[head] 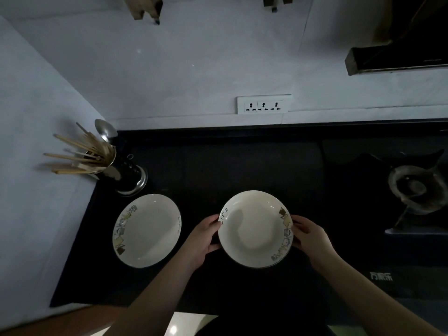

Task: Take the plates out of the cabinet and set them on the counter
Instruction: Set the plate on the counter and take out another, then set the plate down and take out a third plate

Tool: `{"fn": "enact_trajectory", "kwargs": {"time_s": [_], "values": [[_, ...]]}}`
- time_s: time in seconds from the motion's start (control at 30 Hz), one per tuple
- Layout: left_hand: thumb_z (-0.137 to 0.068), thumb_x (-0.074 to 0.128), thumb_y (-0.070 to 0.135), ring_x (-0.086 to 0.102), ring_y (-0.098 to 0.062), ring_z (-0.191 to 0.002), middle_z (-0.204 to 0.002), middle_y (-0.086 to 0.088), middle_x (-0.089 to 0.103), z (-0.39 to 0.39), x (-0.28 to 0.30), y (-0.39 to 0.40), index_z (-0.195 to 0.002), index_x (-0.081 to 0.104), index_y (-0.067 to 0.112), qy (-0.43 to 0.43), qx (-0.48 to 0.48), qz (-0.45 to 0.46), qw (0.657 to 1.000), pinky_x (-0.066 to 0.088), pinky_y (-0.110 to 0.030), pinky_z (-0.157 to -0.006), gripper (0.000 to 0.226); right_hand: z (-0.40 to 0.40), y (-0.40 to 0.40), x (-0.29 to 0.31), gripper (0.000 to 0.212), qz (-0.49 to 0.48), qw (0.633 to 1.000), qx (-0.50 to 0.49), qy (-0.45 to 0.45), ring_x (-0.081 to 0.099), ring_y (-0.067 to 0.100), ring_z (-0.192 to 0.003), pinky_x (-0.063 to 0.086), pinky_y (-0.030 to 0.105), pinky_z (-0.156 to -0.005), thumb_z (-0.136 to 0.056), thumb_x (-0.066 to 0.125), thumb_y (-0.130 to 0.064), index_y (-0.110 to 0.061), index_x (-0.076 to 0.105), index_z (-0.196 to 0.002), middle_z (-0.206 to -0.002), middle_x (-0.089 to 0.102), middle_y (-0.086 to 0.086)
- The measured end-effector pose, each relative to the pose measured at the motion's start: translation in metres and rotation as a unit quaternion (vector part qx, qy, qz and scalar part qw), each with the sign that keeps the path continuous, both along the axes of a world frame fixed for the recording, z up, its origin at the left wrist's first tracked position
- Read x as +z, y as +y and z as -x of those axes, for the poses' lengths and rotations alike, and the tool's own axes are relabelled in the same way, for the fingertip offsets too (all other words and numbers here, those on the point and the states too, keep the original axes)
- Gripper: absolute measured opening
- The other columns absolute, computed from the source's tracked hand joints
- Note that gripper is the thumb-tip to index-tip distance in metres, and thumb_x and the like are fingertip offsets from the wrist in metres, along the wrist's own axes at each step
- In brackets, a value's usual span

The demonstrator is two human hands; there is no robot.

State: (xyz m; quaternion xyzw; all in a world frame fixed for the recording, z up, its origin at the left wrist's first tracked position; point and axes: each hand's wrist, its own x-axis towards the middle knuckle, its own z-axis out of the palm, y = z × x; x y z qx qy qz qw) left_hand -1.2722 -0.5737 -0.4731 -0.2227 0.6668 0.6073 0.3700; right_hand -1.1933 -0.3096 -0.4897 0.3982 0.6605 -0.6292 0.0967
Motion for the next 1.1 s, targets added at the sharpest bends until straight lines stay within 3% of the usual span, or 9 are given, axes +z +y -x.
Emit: {"fn": "enact_trajectory", "kwargs": {"time_s": [0.13,0.33,0.43,0.5,0.6,0.73,0.87,0.97,1.1], "values": [[-0.083,0.072,0.044,0.058,-0.011,-0.114,-0.131,0.008,0.059,-0.002,0.003,0.003,-0.134,0.057,0.03,0.0,0.004,0.006,1.0,0.056,-0.045,-0.092,0.056,-0.004,0.001,-0.002,0.025,-0.013,1.0,0.016,-0.004,0.07,0.006,-0.083,0.055,0.018,-0.057,-0.09,0.065,-0.025,-0.05,0.06,-0.091,-0.094,0.071,-0.013],[-0.083,0.072,0.041,0.059,-0.013,-0.116,-0.134,0.005,0.06,-0.006,0.006,0.005,-0.134,0.057,0.03,0.0,0.012,0.004,1.0,0.058,-0.042,-0.087,0.054,-0.007,0.0,-0.004,0.022,-0.014,1.0,0.014,-0.016,0.069,0.005,-0.083,0.054,0.017,-0.053,-0.089,0.065,-0.028,-0.049,0.06,-0.094,-0.093,0.069,-0.015],[-0.09,0.066,0.033,0.053,-0.019,-0.123,-0.142,-0.001,0.051,-0.007,0.007,0.006,-0.143,0.047,0.025,0.004,0.042,0.019,0.999,0.054,-0.048,-0.095,0.057,-0.003,0.0,-0.004,0.019,-0.012,1.0,-0.002,-0.026,0.068,0.011,-0.086,0.054,0.023,-0.058,-0.09,0.062,-0.026,-0.033,0.063,-0.108,-0.095,0.069,-0.009],[-0.094,0.06,0.026,0.052,-0.019,-0.122,-0.144,-0.005,0.048,-0.009,0.009,0.006,-0.145,0.043,0.023,0.027,0.047,0.038,0.998,0.056,-0.041,-0.089,0.054,-0.002,0.001,-0.004,0.024,-0.029,0.999,-0.017,-0.037,0.067,0.014,-0.088,0.055,0.028,-0.063,-0.093,0.058,-0.023,-0.025,0.06,-0.117,-0.099,0.067,-0.004],[-0.096,0.054,0.023,0.051,-0.016,-0.122,-0.145,-0.004,0.046,-0.013,0.014,0.001,-0.145,0.043,0.025,0.068,0.026,0.075,0.995,0.051,-0.037,-0.094,0.051,-0.006,0.001,0.003,0.031,-0.087,0.995,0.004,-0.039,0.062,0.012,-0.088,0.052,0.028,-0.068,-0.096,0.053,-0.024,-0.023,0.056,-0.126,-0.104,0.063,-0.003],[-0.097,0.055,0.027,0.053,0.001,-0.113,-0.137,0.012,0.054,-0.016,0.026,-0.014,-0.134,0.051,0.041,0.174,-0.075,0.088,0.978,0.046,-0.032,-0.1,0.041,-0.016,-0.006,0.023,0.031,-0.238,0.963,0.117,-0.044,0.056,0.0,-0.073,0.041,0.018,-0.057,-0.095,0.053,-0.031,-0.026,0.057,-0.125,-0.091,0.059,-0.014],[-0.091,0.052,0.051,0.045,0.015,-0.118,-0.128,0.038,0.048,-0.014,0.049,-0.032,-0.126,0.048,0.059,0.301,-0.26,0.13,0.908,0.04,-0.025,-0.101,0.036,-0.03,-0.024,0.052,0.034,-0.32,0.919,0.224,-0.048,0.059,0.011,-0.094,0.045,0.021,-0.07,-0.095,0.052,-0.038,-0.027,0.057,-0.127,-0.124,0.059,0.0],[-0.088,0.04,0.065,0.036,-0.001,-0.135,-0.147,0.02,0.042,-0.012,0.065,-0.041,-0.142,0.041,0.04,0.403,-0.405,0.197,0.797,0.037,-0.036,-0.111,0.06,-0.044,-0.037,0.081,0.041,-0.365,0.902,0.225,-0.05,0.058,0.018,-0.112,0.049,0.03,-0.086,-0.095,0.051,-0.041,-0.025,0.054,-0.133,-0.137,0.052,0.001],[-0.092,0.03,0.066,0.02,-0.013,-0.147,-0.16,0.008,0.028,-0.015,0.083,-0.061,-0.153,0.025,0.031,0.494,-0.486,0.319,0.647,0.022,-0.045,-0.12,0.07,-0.071,-0.062,0.108,0.054,-0.436,0.868,0.22,-0.088,0.05,0.023,-0.126,0.045,0.039,-0.099,-0.095,0.049,-0.046,-0.025,0.038,-0.144,-0.145,0.046,0.002]]}}
